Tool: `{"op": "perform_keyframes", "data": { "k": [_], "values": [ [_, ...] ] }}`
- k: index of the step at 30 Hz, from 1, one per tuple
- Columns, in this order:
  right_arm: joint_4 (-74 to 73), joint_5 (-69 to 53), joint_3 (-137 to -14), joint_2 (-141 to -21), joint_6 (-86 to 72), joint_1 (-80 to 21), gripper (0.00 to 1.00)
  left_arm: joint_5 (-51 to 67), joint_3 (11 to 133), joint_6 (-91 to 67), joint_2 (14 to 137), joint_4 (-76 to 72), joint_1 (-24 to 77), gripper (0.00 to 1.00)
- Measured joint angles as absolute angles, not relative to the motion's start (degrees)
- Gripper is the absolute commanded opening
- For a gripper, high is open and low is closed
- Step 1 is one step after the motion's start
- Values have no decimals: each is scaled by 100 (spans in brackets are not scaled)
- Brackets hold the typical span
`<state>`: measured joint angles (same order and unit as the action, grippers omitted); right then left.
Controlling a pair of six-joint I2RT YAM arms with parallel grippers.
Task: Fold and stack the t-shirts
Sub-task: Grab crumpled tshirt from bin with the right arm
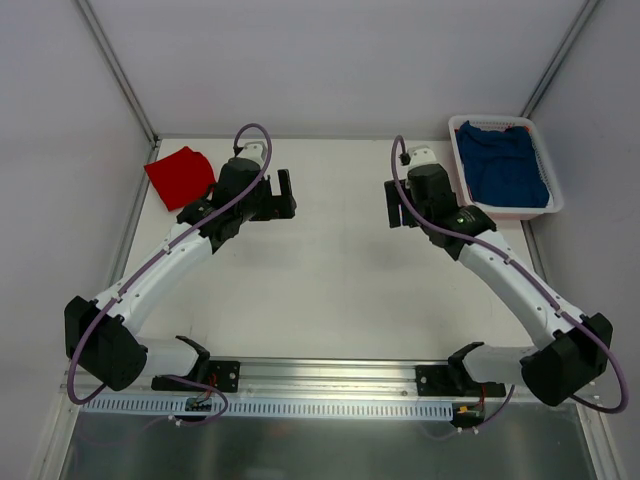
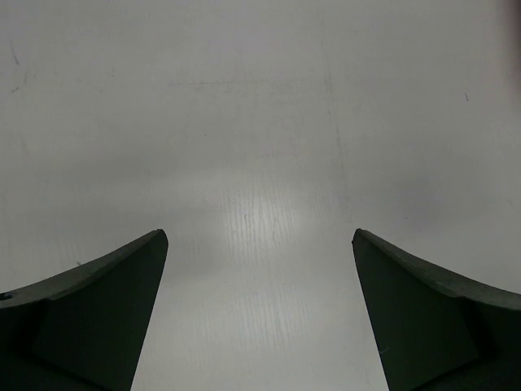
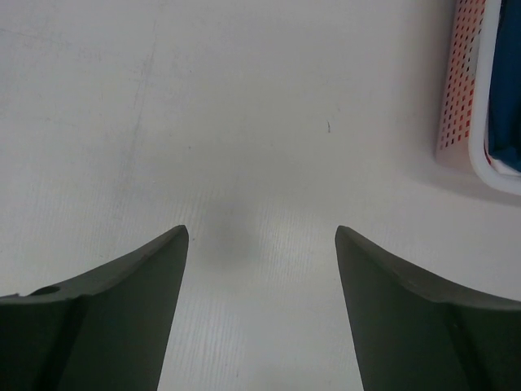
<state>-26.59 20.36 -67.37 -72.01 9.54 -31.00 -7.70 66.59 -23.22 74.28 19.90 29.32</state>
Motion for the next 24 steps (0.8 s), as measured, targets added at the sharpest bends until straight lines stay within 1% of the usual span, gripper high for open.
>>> {"op": "perform_keyframes", "data": {
  "k": [1,3,7,9,17,24],
  "values": [
    [-2679,2040,-6779,-7255,954,-3100,82,-770,6659,-2322,7428,1988,2932,99],
    [-2703,2058,-6895,-7367,961,-3100,85,-770,6659,-2322,7428,1986,2932,99],
    [-2788,2163,-7411,-7787,985,-3068,85,-773,6657,-2322,7424,1979,2932,99],
    [-2803,2108,-7854,-8114,969,-2915,85,-770,6657,-2320,7422,1970,2932,99],
    [-2856,1404,-9404,-9317,816,-1662,85,-775,6563,-2318,7352,1922,2932,99],
    [-2982,797,-10871,-10700,742,-985,84,-784,6563,-2316,7347,1903,2932,99]
  ]
}}
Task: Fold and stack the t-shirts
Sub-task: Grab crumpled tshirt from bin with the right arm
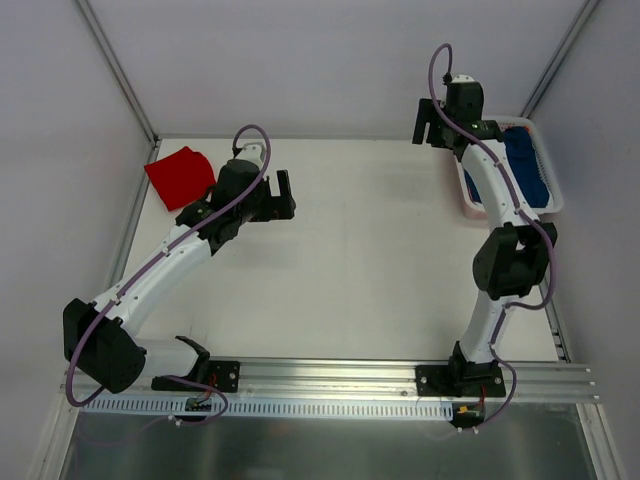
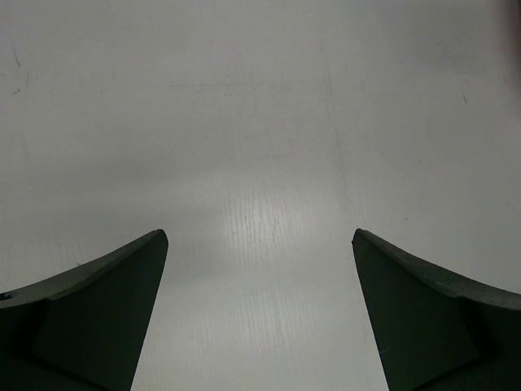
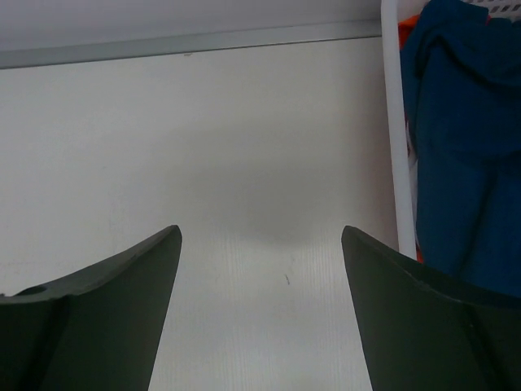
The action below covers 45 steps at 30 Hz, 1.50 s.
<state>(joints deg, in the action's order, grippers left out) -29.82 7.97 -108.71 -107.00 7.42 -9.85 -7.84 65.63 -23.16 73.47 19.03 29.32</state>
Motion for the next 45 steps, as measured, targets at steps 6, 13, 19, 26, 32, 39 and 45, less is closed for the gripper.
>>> {"op": "perform_keyframes", "data": {
  "k": [6,13,19,26,32,39,45],
  "values": [
    [-3083,523,-11730,-11782,620,-440,84,-786,6563,-2314,7347,1863,2932,99],
    [-3133,379,-12558,-12735,484,21,81,-786,6563,-2292,7415,1815,2932,99],
    [-3015,405,-12707,-12960,493,239,74,-784,6563,-2239,7585,1747,2932,99],
    [-2711,405,-12833,-13181,556,375,49,-779,6563,-2161,7795,1673,2932,99],
    [-2528,368,-12857,-13432,561,482,42,-773,6563,-2143,7913,1590,2932,99],
    [-2344,255,-12853,-13633,521,607,39,-751,6563,-2126,8016,1522,2932,99],
    [-2174,193,-12750,-13653,502,628,35,-749,6563,-2093,8029,1518,2932,99]
  ]
}}
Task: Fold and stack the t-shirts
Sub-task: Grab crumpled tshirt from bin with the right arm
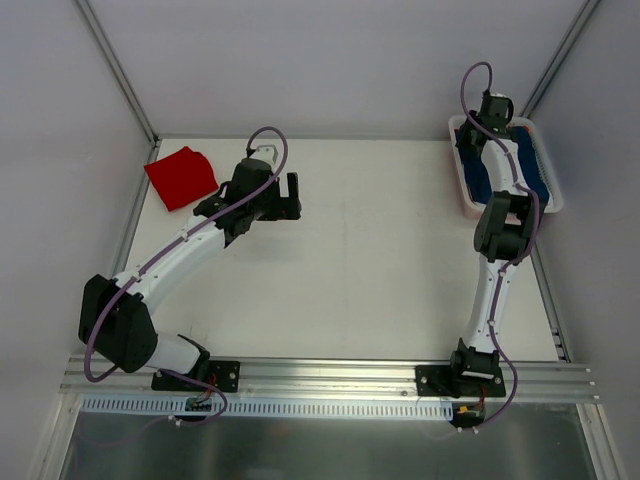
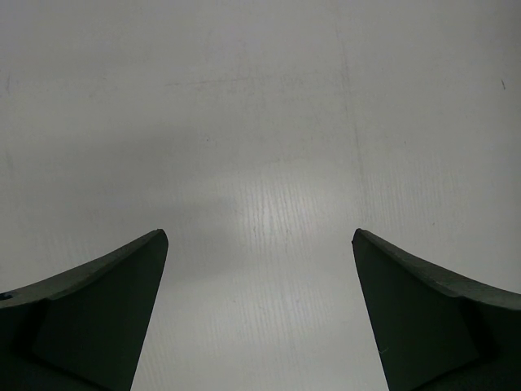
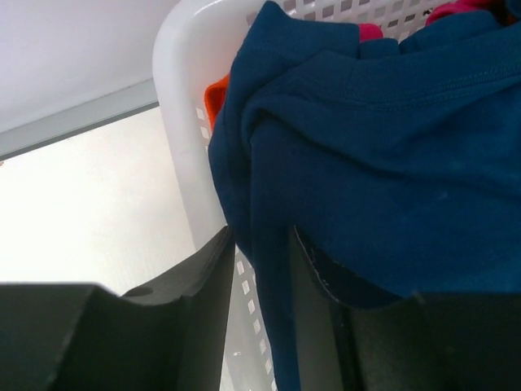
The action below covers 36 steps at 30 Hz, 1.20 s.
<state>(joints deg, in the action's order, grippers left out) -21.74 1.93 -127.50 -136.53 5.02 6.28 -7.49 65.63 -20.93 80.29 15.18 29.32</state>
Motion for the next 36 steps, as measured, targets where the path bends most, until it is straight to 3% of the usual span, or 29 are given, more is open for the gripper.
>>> {"op": "perform_keyframes", "data": {
  "k": [5,19,23,36],
  "values": [
    [-2051,108,-12591,-13657,497,648,35,-744,6563,-2049,8049,1518,2932,99],
    [-1811,-23,-12274,-13657,475,694,15,-711,6563,-2023,8079,1516,2932,99],
    [-1750,-27,-12199,-13657,471,696,1,-657,6563,-2023,8101,1516,2932,99],
    [-1747,-25,-11740,-13065,504,690,0,-637,6547,-2032,8101,1463,2932,99]
  ]
}}
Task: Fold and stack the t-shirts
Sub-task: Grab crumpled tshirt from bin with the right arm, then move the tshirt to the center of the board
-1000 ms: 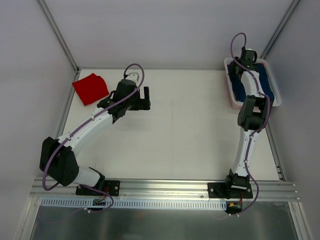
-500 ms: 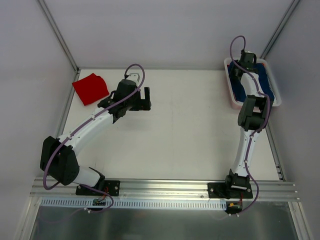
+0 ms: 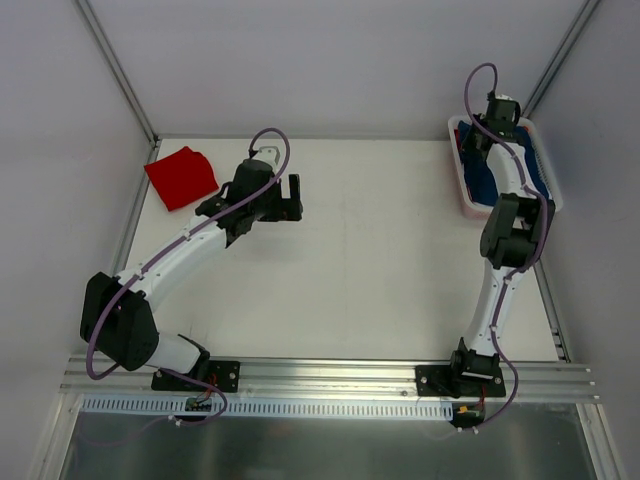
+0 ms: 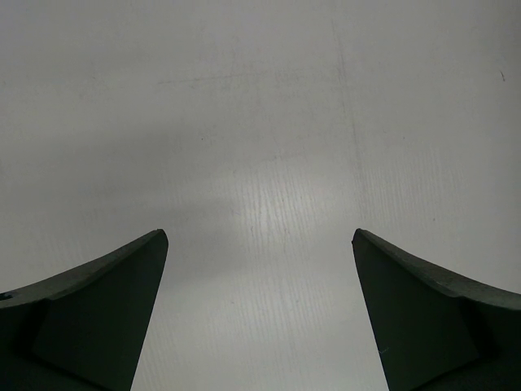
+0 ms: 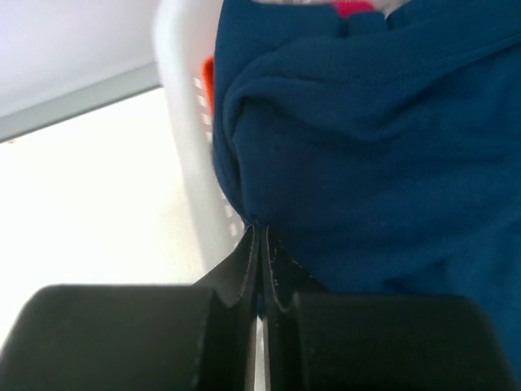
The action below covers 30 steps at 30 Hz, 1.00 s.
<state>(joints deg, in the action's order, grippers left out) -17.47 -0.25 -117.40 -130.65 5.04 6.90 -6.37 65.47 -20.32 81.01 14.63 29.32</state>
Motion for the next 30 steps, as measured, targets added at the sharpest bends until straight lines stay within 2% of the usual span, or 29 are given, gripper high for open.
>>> {"op": "perform_keyframes", "data": {
  "k": [10,17,30],
  "values": [
    [-2073,21,-11627,-11583,620,569,0,-631,6305,-2067,8095,1393,2932,99],
    [-2309,152,-11439,-10272,764,128,0,-604,6125,-2182,8040,1382,2932,99],
    [-2639,-32,-11627,-7920,897,-1721,0,-604,5736,-2359,7697,1267,2932,99]
  ]
}}
